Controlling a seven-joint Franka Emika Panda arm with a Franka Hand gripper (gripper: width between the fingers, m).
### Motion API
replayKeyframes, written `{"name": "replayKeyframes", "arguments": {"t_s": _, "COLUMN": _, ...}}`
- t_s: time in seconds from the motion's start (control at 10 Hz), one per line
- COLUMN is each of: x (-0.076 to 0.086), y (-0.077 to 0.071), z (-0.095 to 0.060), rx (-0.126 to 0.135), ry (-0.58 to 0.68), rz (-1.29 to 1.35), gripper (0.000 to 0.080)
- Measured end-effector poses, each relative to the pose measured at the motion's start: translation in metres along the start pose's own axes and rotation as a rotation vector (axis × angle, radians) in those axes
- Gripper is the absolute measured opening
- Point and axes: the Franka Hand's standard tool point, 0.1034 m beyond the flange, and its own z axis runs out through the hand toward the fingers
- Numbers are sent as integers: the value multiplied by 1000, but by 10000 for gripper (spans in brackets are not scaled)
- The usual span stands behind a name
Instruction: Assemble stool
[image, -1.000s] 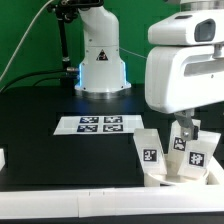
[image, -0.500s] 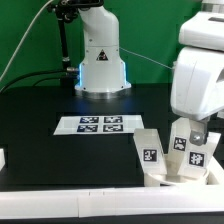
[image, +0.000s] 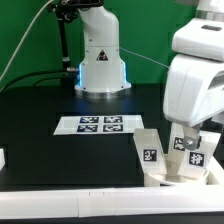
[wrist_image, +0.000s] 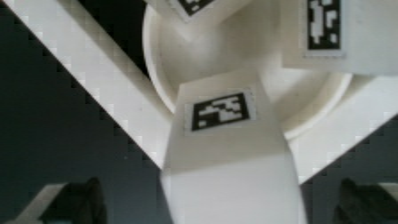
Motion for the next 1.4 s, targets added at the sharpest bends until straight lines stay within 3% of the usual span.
{"name": "replayKeyframes", "arguments": {"t_s": 0.3, "x": 0, "y": 1, "z": 0, "rx": -1, "ry": -1, "rz": 8, "gripper": 649}}
{"name": "replayKeyframes", "arguments": {"t_s": 0.4, "x": 0, "y": 1, "z": 0, "rx": -1, "ry": -1, "rz": 41, "gripper": 521}}
{"name": "replayKeyframes", "arguments": {"t_s": 0.5, "x": 0, "y": 1, "z": 0, "rx": 0, "ry": -1, "rz": 56, "gripper": 521}}
{"name": "replayKeyframes", "arguments": {"t_s": 0.6, "x": 0, "y": 0, "z": 0, "rx": 1, "ry": 0, "rz": 132, "gripper": 381}}
{"name": "replayKeyframes", "arguments": {"t_s": 0.7, "x": 0, "y": 0, "z": 0, "rx": 0, "ry": 0, "rz": 209, "gripper": 331}}
{"name": "replayKeyframes", "arguments": {"t_s": 1.4, "x": 1, "y": 2, "z": 0, "rx": 11, "ry": 13, "rz": 848, "gripper": 332}}
